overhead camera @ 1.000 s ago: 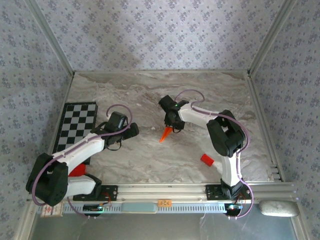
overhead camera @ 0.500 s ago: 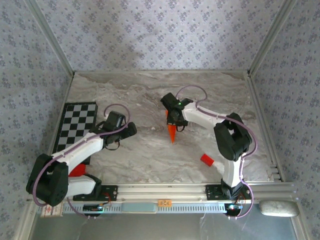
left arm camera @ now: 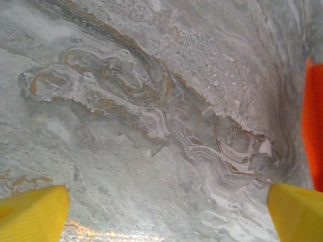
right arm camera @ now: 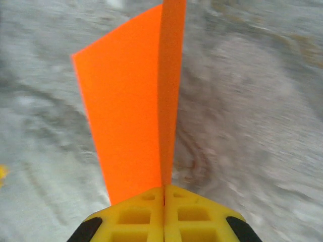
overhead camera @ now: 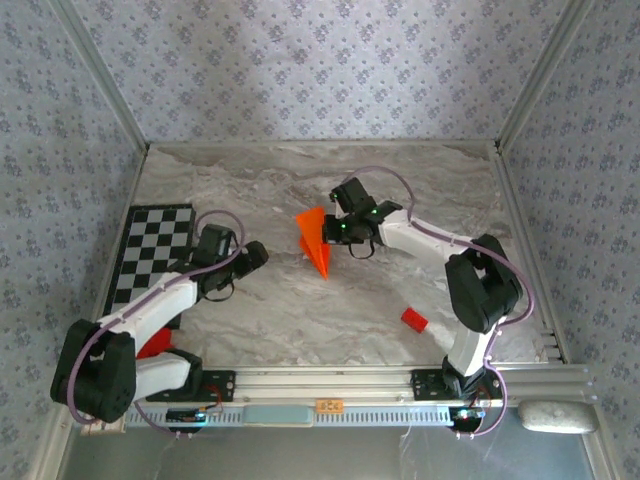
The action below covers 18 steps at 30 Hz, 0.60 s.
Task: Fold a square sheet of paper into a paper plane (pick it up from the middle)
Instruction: Move the paper plane to the top-center of the table.
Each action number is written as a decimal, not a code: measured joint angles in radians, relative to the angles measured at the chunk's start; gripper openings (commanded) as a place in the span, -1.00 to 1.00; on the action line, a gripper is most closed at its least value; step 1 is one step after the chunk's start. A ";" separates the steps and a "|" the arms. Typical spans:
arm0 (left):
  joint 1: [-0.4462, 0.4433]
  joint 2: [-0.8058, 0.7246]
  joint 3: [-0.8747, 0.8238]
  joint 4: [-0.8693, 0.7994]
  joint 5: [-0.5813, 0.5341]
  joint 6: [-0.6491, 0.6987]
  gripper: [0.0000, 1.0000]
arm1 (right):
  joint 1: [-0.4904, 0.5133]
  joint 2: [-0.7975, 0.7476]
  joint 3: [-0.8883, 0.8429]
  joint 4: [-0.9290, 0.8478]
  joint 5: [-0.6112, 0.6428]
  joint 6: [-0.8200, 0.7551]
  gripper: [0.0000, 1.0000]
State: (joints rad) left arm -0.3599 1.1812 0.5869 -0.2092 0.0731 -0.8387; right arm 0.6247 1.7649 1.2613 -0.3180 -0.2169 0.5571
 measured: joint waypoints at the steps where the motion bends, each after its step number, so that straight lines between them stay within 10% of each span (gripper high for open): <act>1: 0.007 -0.010 -0.006 0.008 0.008 -0.010 0.99 | -0.006 0.000 -0.013 0.038 -0.040 0.001 -0.84; 18: 0.008 0.090 -0.053 0.256 0.201 -0.137 0.45 | -0.077 0.138 -0.262 0.506 -0.409 0.136 -0.73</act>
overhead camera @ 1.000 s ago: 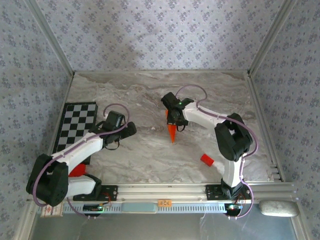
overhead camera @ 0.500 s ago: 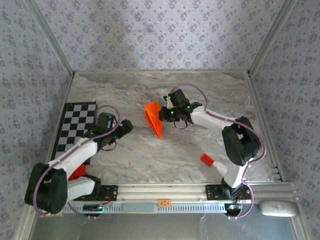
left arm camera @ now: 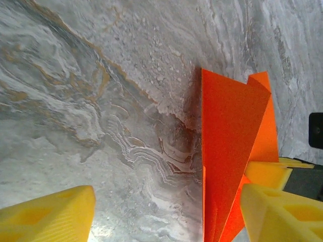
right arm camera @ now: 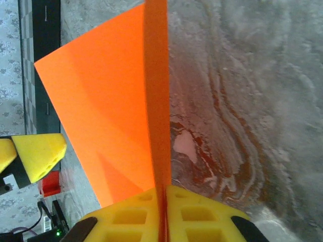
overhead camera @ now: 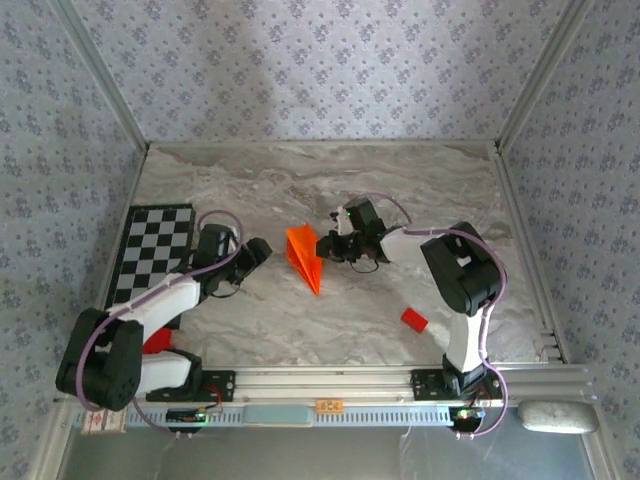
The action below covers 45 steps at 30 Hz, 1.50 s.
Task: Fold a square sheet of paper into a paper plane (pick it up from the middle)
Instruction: Move the paper plane to the top-center of the table.
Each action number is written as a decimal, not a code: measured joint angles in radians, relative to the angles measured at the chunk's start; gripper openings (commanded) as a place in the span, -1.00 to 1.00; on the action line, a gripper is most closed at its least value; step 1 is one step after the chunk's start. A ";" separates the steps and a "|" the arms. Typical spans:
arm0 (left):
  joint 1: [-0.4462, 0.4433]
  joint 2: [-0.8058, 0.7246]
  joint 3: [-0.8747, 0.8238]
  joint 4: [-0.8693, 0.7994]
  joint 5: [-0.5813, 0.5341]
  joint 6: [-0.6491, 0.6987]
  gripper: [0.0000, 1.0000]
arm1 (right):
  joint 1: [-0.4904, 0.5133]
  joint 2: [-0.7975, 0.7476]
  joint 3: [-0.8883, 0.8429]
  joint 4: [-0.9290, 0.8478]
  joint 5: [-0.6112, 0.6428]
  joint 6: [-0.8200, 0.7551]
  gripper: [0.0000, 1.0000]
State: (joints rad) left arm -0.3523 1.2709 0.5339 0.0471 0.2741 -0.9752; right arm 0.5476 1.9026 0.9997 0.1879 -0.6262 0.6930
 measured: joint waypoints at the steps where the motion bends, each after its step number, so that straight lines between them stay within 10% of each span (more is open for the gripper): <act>1: -0.007 0.016 0.000 0.010 0.005 -0.003 0.44 | -0.004 0.000 -0.006 0.005 -0.002 0.000 -0.72; 32: -0.134 0.427 0.263 0.098 0.123 -0.025 -0.92 | -0.033 0.020 -0.027 0.015 -0.018 -0.001 -0.60; 45: -0.130 0.435 0.309 0.028 0.123 0.020 -1.00 | -0.060 0.020 -0.026 -0.015 -0.040 -0.035 -0.85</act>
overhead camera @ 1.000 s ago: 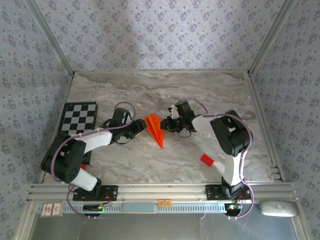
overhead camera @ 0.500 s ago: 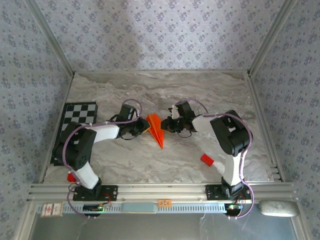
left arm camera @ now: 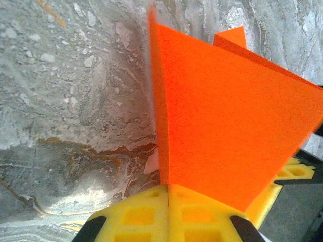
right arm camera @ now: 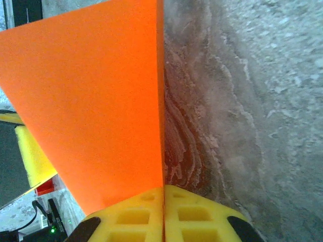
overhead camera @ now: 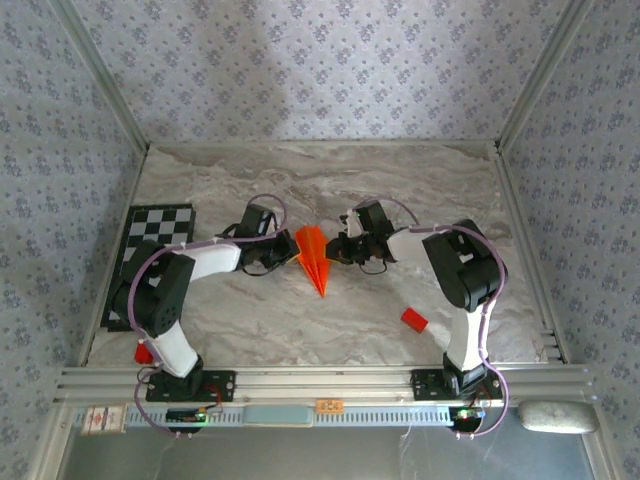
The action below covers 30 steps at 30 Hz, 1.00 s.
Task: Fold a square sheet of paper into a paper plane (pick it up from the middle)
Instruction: Move the paper plane to the top-center of the table.
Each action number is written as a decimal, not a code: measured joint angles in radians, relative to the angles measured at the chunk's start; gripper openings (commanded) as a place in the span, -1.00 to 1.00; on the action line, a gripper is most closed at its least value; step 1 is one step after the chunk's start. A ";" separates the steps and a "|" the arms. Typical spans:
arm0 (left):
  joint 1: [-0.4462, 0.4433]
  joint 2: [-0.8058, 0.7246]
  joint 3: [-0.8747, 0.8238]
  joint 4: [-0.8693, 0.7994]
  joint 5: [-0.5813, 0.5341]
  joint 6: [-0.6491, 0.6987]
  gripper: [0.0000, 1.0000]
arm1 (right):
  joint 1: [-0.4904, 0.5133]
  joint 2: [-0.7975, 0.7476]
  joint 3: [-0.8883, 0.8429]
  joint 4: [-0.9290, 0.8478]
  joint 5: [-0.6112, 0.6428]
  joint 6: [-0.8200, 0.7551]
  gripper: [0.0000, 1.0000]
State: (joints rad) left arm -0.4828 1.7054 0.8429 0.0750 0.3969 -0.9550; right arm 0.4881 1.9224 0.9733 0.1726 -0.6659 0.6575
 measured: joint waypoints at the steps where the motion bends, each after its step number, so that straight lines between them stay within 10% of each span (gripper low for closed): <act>1: 0.003 0.000 0.000 -0.002 0.000 0.001 -1.00 | -0.003 0.000 0.000 0.000 0.003 0.000 -0.85; 30: -0.099 -0.257 -0.062 -0.132 -0.200 -0.076 -0.31 | 0.003 -0.035 -0.062 0.044 0.102 0.079 -0.83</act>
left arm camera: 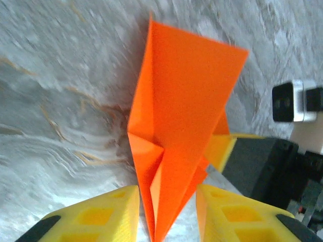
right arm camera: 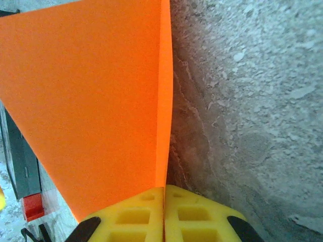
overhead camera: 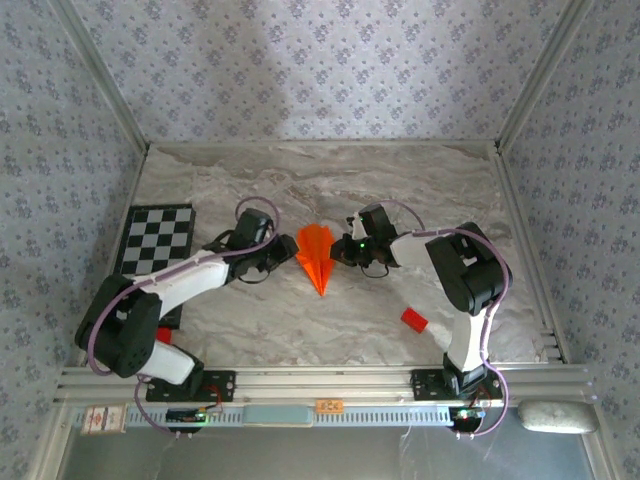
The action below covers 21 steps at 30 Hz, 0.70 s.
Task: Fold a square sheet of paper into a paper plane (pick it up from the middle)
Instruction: Move the paper plane to the top-center of the table.
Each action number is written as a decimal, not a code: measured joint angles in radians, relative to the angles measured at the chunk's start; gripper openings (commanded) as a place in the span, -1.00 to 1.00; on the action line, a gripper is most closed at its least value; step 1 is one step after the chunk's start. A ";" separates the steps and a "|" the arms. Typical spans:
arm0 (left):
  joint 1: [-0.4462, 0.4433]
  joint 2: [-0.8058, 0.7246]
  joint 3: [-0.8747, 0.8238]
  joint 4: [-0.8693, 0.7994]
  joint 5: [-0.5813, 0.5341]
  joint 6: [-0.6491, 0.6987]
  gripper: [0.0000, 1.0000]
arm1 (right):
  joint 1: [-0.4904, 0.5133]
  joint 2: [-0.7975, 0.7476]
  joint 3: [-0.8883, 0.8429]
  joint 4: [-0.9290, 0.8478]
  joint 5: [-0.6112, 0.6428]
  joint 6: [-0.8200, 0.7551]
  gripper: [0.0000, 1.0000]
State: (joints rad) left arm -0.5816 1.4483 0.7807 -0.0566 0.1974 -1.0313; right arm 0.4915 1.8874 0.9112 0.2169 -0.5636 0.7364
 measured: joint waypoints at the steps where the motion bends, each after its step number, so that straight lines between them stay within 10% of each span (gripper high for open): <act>1: -0.014 0.003 0.000 0.000 0.000 -0.008 -0.31 | 0.000 0.000 0.000 0.000 0.000 0.001 -0.83; 21: -0.070 0.175 0.058 0.050 0.093 -0.024 -0.42 | 0.005 0.000 0.000 -0.004 0.000 0.001 -0.83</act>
State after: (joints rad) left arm -0.6514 1.6238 0.8391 -0.0067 0.2901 -1.0557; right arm 0.4961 1.8874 0.9112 0.2131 -0.5632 0.7376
